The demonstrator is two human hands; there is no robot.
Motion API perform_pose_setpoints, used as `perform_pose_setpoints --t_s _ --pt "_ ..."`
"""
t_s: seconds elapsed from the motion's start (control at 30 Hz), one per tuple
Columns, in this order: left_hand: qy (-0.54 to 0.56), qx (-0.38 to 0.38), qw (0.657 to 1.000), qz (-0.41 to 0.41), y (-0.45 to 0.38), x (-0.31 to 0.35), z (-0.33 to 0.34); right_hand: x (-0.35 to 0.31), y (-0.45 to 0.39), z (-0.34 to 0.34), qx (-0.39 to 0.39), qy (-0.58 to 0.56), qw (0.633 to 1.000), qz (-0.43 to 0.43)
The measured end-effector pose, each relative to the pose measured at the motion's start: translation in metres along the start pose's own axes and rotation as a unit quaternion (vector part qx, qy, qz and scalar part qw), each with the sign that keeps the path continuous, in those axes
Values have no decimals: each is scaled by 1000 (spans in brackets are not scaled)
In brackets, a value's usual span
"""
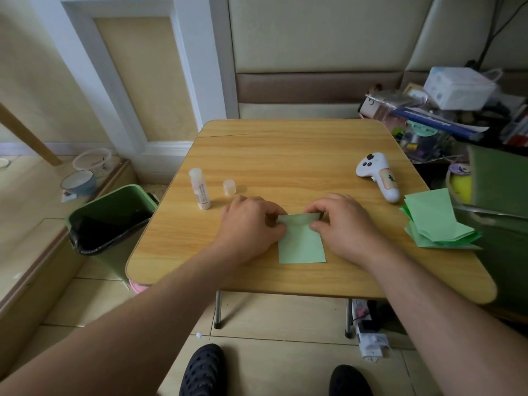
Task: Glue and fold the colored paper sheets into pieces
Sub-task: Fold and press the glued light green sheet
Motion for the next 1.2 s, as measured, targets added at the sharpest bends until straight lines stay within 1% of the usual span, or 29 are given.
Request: perform_pose_setpoints --t_s 0.1,0.2,0.27,0.4,0.6,0.77,1.0,1.2 --pt "-3 9 1000 9 2 7 1 -5 0 2 8 -8 1000 -2" --pt "-33 23 999 22 3 17 3 -16 1 5 15 5 1000 -15" --pt "-46 30 998 22 2 15 0 -13 0 2 13 11 1000 -8" --pt "-35 28 999 6 0 5 -5 2 -2 -2 11 15 1000 16" --pt "-44 33 998 19 0 14 0 -17 -3 6 11 33 999 -7" --pt "-45 49 998 -1 -4 2 -9 -1 -6 -1 15 58 998 19" --pt "-62 46 997 12 -6 13 -3 -18 -8 7 19 64 998 -6" --pt "-64 53 997 -4 -9 5 -6 -12 -12 6 26 73 997 10"
Point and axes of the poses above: each hand's wrist, its own y-axis away from the middle knuckle, its own z-axis out of the palm, x = y × z, the point moved 10 cm from there along -y, towards the middle knuckle, and after that the axes turned 13 degrees about y, right-handed, at the moved point
